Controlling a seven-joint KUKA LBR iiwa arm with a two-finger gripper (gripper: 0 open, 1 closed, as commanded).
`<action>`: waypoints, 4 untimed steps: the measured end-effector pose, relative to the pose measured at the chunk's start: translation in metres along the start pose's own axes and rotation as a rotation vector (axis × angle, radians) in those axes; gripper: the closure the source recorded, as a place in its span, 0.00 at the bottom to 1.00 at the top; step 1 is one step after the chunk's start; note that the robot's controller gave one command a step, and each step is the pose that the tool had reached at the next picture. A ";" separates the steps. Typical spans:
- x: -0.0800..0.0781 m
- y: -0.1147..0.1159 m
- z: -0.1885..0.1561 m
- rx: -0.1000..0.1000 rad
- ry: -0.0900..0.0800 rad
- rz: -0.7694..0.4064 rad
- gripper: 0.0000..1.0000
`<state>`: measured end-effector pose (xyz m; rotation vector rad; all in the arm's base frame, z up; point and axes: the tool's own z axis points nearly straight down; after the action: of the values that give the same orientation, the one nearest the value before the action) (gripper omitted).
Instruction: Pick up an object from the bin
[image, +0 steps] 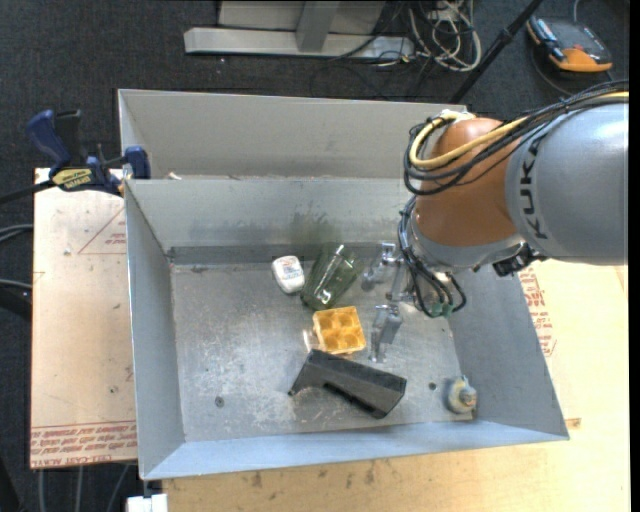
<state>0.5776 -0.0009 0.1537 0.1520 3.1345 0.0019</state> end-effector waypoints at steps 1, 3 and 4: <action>0.014 0.016 0.014 0.000 0.005 -0.217 0.00; 0.047 0.024 0.059 -0.001 -0.003 0.004 0.00; 0.045 0.032 0.068 0.008 0.015 0.059 1.00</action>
Offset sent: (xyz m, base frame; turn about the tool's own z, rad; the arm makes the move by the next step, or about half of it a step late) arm -0.0207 0.0339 -0.0341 0.1275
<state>0.5359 0.0359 0.0854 0.2454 3.1437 -0.0087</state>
